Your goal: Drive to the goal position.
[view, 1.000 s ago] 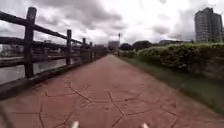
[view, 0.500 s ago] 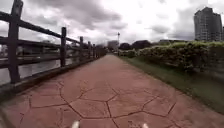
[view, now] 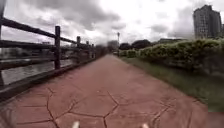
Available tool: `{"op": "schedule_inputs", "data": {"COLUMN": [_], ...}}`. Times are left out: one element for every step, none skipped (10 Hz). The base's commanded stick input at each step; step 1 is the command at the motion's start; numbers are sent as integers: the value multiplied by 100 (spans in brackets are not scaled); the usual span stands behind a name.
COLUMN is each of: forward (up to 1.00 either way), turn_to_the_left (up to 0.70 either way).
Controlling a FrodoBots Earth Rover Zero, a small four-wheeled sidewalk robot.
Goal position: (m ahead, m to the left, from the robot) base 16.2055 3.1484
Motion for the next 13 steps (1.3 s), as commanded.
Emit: {"op": "schedule_inputs", "data": {"forward": [70, 70, 70, 70, 70, 70, 70, 70, 70, 70, 70, 70, 70], "turn_to_the_left": [0, 0, 0, 0, 0, 0, 0, 0, 0, 0, 0, 0, 0]}}
